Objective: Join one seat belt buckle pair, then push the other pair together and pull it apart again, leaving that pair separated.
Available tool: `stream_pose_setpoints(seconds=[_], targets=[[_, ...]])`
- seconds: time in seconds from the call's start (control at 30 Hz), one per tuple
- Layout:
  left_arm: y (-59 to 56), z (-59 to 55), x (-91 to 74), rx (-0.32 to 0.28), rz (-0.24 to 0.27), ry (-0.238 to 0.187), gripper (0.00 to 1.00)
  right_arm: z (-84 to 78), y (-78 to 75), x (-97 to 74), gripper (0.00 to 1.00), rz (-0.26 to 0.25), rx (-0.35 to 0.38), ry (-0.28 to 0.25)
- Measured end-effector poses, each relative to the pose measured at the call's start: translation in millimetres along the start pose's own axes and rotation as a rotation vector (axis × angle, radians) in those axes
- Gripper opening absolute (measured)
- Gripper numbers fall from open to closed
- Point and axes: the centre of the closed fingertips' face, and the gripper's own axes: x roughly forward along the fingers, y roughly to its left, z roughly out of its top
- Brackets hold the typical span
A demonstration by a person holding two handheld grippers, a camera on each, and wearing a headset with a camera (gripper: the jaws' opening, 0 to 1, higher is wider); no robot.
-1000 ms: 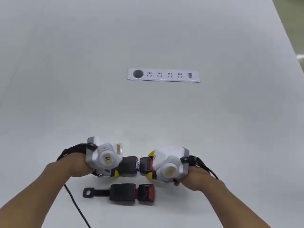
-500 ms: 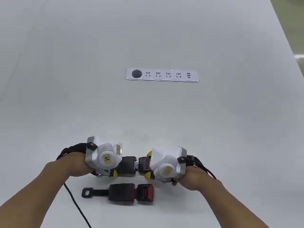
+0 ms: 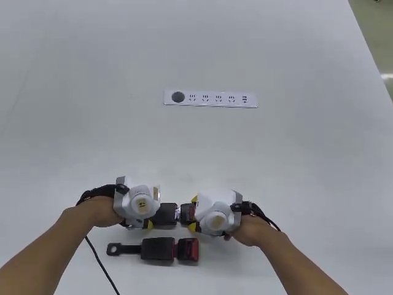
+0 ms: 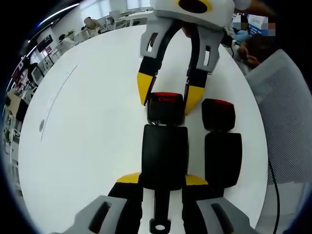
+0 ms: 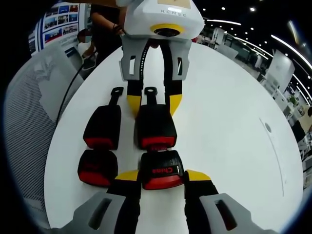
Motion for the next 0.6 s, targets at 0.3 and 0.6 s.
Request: stream_pose_setpoints(seconds=[0.3,0.6], targets=[[0.5,-0.1,0.2,-0.003,-0.003,0.002,0.31,-14.4,-4.2,-5.1,0.31,0.001,-0.001,0.018],[1.2,-1.1,0.9,-0.012,0.000,-0.006,0.32,-15.1,-3.6,-7.9,0.30,0.000,0.003,-0.002]])
